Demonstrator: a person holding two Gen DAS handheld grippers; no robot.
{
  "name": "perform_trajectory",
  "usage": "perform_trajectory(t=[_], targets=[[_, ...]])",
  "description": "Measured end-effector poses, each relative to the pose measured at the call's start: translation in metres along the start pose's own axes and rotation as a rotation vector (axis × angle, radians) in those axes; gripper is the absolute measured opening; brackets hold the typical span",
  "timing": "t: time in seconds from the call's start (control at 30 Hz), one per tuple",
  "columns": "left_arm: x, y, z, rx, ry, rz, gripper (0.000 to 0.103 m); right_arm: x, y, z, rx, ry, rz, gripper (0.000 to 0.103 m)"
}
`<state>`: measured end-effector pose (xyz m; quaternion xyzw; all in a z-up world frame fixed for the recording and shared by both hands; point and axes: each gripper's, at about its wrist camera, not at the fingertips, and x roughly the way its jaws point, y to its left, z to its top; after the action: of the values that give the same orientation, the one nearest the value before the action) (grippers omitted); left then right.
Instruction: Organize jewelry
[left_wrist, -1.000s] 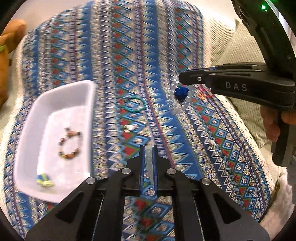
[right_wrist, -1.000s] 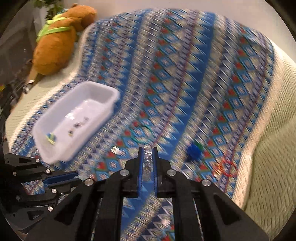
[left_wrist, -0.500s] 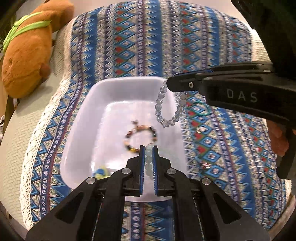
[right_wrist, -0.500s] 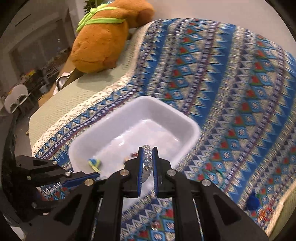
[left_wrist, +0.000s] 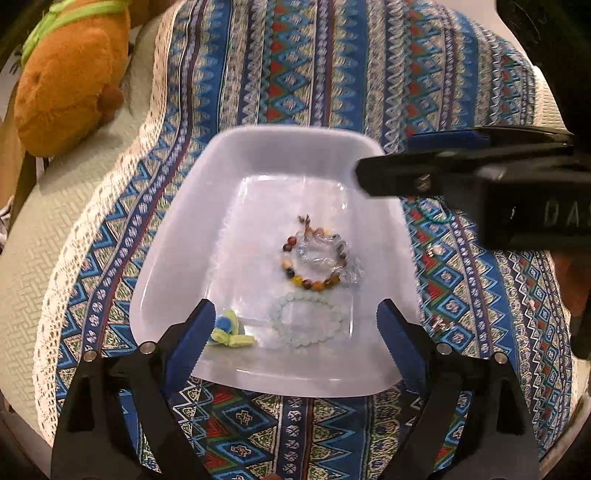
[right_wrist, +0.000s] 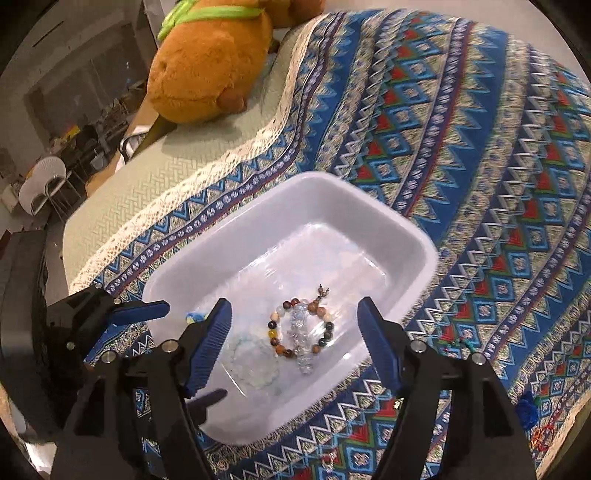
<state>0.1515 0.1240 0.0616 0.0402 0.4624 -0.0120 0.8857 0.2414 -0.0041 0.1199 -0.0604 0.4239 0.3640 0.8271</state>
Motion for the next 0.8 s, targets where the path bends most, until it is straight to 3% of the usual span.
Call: perform_trajectory(t=[0.07, 0.17, 0.3, 0.43, 0.6, 0.8], targets=[[-0.011, -0.016, -0.002, 0.043, -0.040, 0.001, 0.088, -0.028, -0.017, -0.010, 0.035, -0.049, -0.021, 0.070], [-0.022, -0.042, -0.005, 0.088, -0.067, -0.059, 0.088, -0.063, -0.043, -0.032, 0.078, -0.085, -0.107, 0.070], [-0.030, -0.087, -0.017, 0.139, -0.086, -0.158, 0.088, -0.101, -0.083, -0.084, 0.161, -0.073, -0.210, 0.070], [-0.024, -0.128, -0.033, 0.158, -0.072, -0.211, 0.088, -0.113, -0.103, -0.144, 0.219, -0.031, -0.311, 0.070], [-0.001, -0.159, -0.048, 0.142, -0.041, -0.210, 0.087, -0.105, -0.123, -0.207, 0.289, 0.038, -0.334, 0.070], [0.030, -0.166, -0.052, 0.085, -0.008, -0.142, 0.086, -0.095, -0.124, -0.236, 0.271, 0.070, -0.329, 0.070]])
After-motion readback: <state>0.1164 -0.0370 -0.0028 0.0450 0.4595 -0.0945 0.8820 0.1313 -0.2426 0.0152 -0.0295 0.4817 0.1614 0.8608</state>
